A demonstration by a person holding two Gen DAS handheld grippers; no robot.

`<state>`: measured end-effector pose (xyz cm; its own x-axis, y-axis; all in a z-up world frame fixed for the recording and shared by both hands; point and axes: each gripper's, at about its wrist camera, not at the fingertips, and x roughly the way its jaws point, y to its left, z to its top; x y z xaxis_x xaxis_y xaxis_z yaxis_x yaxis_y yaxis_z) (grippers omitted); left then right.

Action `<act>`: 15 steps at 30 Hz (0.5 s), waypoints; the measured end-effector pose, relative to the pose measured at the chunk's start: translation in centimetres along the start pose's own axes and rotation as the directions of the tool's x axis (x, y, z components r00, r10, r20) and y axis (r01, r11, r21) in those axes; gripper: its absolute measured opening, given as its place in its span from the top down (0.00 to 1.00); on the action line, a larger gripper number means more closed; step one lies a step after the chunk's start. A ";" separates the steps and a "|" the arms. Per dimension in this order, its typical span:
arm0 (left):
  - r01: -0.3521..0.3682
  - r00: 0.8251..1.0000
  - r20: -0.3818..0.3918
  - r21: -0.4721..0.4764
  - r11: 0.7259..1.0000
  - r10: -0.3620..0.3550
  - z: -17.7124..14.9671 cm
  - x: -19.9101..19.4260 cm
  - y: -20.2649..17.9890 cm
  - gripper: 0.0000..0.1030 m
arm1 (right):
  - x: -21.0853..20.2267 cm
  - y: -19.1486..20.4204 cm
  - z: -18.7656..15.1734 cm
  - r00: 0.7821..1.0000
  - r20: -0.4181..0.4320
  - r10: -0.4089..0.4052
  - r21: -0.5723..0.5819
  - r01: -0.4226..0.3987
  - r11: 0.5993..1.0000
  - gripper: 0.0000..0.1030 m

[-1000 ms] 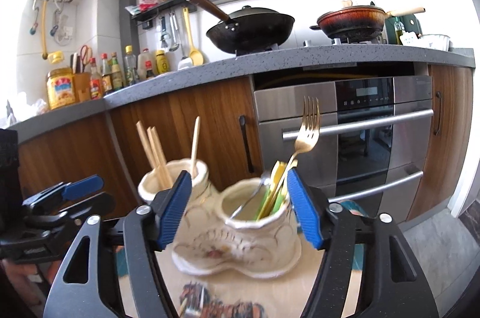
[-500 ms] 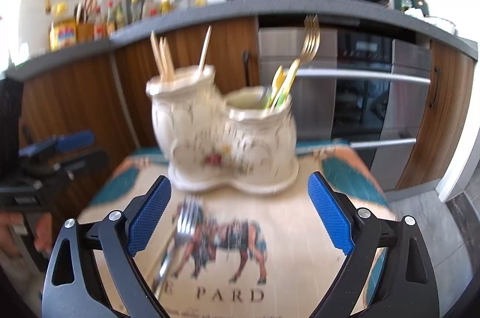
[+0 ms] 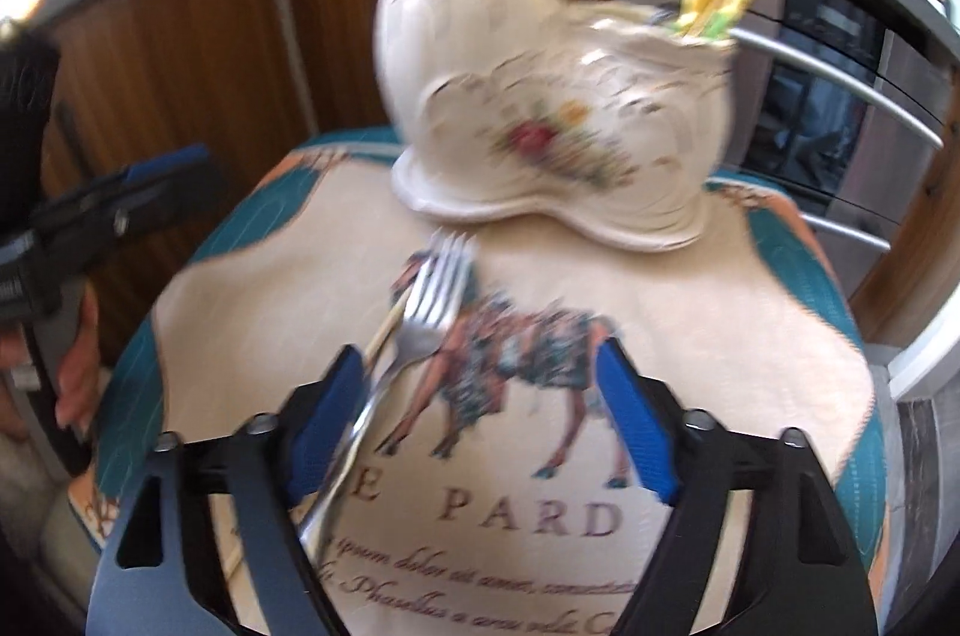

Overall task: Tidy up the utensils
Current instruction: 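Grasp the last wooden chopstick with the left tool while the right tool grasps a silver fork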

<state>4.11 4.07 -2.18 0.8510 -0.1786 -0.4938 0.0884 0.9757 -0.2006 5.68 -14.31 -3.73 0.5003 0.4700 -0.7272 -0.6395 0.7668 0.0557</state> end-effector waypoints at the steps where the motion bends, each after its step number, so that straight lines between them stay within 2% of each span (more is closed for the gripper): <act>1: 0.008 1.000 -0.002 0.002 1.000 -0.008 0.0 0.0 0.0 0.06 | 0.2 0.5 0.1 1.000 -0.012 0.005 -0.011 -0.005 1.000 0.37; 3: 0.022 1.000 -0.008 0.006 1.000 -0.022 0.1 0.2 -0.1 0.06 | 0.6 1.4 0.0 0.999 -0.032 0.018 -0.035 -0.019 0.999 0.46; 5: 0.038 0.999 -0.016 0.008 0.999 -0.037 0.1 0.3 -0.1 0.06 | 1.0 2.3 0.0 0.998 -0.059 0.017 -0.064 -0.021 0.998 0.60; 9: 0.051 0.998 -0.029 -0.005 0.999 -0.051 0.2 0.4 0.2 0.06 | 1.5 3.2 -0.2 0.997 -0.078 0.008 -0.087 -0.015 0.996 0.69; 10: 0.047 0.998 -0.034 -0.007 0.999 -0.048 0.1 0.5 0.3 0.06 | 1.6 3.2 -0.2 0.997 -0.078 0.011 -0.078 -0.017 0.997 0.74; 11: 0.040 0.998 -0.039 -0.006 0.999 -0.040 0.1 0.5 0.3 0.06 | 1.6 3.3 -0.2 0.997 -0.077 0.025 -0.064 -0.030 0.998 0.86; 15: 0.011 0.998 -0.055 0.024 1.000 -0.010 0.0 0.6 -0.3 0.06 | 1.3 3.3 -0.6 0.998 -0.058 0.011 -0.032 -0.013 0.999 0.91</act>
<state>4.62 3.72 -2.38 0.8205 -0.1947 -0.5375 0.1098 0.9764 -0.1860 3.87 -11.44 -4.87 0.4588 0.4526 -0.7646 -0.6644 0.7461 0.0430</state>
